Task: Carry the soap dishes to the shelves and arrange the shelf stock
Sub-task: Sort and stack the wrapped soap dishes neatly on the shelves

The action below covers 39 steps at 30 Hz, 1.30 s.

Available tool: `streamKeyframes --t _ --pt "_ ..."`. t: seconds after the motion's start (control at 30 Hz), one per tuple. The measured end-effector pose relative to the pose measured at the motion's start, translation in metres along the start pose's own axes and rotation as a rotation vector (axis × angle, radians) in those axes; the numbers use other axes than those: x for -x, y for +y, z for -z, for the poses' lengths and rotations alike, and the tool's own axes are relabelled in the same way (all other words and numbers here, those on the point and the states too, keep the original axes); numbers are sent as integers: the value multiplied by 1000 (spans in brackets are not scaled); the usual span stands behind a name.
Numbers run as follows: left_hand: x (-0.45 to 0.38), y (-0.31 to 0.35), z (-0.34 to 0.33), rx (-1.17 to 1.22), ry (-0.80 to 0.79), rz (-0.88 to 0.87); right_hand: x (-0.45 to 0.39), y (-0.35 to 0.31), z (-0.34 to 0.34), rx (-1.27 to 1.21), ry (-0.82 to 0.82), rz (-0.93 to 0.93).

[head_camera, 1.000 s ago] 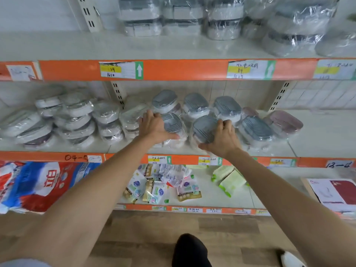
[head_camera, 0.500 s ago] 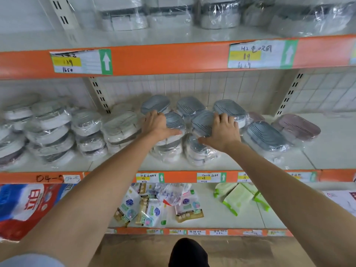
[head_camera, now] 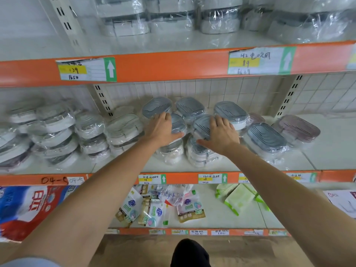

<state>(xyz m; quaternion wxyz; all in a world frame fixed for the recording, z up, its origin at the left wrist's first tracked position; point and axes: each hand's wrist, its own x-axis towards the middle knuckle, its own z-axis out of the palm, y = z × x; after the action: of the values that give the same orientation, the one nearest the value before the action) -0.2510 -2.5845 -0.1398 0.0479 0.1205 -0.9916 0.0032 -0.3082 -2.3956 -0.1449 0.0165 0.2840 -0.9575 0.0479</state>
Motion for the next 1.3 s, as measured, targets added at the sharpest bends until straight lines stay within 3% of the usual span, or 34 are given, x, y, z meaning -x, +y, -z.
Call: streamKeyframes --t 0.13,0.33,0.57,0.83,1.17,1.3 --pt "14 7 10 -26 -1 -95 6 -11 11 -32 28 108" --pt "49 14 27 -70 -17 -244 26 -24 22 -34 -106 185" --pt "82 12 55 11 -251 -252 56 -35 52 22 -213 254" --pt "138 9 104 91 -404 -241 112 -58 96 -26 -343 289" --pt "187 7 187 125 -338 -262 168 -84 178 -3 -282 380" --pt "183 5 230 154 -240 -244 164 -91 218 -18 -212 365"
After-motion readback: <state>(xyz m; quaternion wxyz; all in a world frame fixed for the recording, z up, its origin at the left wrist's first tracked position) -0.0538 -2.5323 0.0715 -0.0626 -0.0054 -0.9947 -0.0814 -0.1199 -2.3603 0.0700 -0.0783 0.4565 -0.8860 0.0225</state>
